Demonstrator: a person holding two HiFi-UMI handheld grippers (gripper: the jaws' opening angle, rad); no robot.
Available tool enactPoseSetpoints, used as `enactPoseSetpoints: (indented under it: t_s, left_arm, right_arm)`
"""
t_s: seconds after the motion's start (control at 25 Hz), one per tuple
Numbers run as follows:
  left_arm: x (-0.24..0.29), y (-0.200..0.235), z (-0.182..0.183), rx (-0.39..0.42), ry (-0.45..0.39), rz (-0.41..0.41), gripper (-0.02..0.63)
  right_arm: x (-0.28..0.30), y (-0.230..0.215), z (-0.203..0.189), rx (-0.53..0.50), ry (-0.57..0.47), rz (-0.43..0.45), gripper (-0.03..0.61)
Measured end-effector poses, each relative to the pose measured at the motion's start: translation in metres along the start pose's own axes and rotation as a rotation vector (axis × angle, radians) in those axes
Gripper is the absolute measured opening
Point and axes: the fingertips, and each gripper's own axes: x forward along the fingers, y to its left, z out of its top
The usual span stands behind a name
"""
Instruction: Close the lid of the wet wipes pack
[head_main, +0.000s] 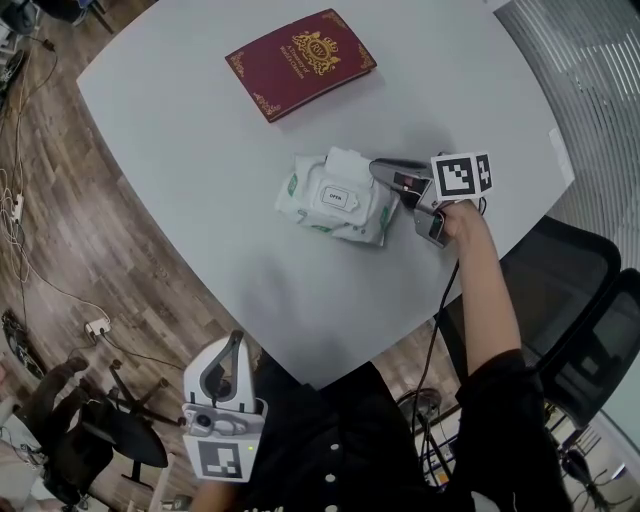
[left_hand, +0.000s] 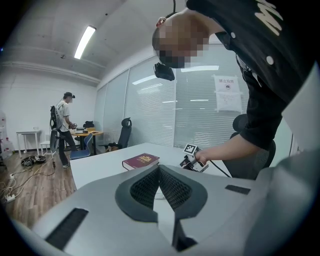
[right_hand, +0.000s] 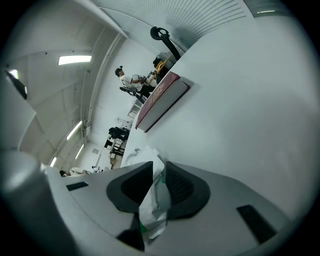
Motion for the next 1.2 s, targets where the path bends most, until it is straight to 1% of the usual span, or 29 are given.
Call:
enactPoseSetpoints:
  t_s: [0.08, 0.32, 0.56, 0.72, 0.8, 1.04, 1.12, 1.2]
  left_arm:
    - [0.001, -0.001, 0.0, -0.003, -0.001, -0.002, 0.017]
    - [-0.001, -0.003, 0.0, 0.0, -0.002, -0.002, 0.017]
    - [-0.005, -0.004, 0.007, 0.006, -0.018, 0.003, 0.017]
    - [-0.009, -0.008, 0.014, 0.015, -0.038, 0.004, 0.017]
    - [-0.011, -0.01, 0.017, 0.024, -0.042, 0.004, 0.017]
    - [-0.018, -0.014, 0.02, 0.034, -0.045, 0.007, 0.017]
    - [-0.019, -0.016, 0.021, 0.033, -0.053, 0.011, 0.017]
    - [-0.022, -0.017, 0.022, 0.034, -0.054, 0.012, 0.017]
  right_arm:
    - [-0.002, 0.001, 0.003, -0.02, -0.011, -0.001, 0.084]
    - [-0.008, 0.007, 0.007, -0.086, -0.027, -0.006, 0.072]
    - [-0.02, 0.028, 0.006, -0.189, -0.038, 0.001, 0.049]
    - [-0.024, 0.038, 0.002, -0.265, -0.046, -0.029, 0.049]
    - [-0.025, 0.045, 0.0, -0.343, -0.052, -0.047, 0.048]
    - [-0.022, 0.069, -0.019, -0.675, -0.017, -0.153, 0.048]
    - [-0.021, 0.075, -0.025, -0.764, -0.01, -0.186, 0.049]
    - [-0.02, 0.079, -0.033, -0.831, 0.005, -0.206, 0.051]
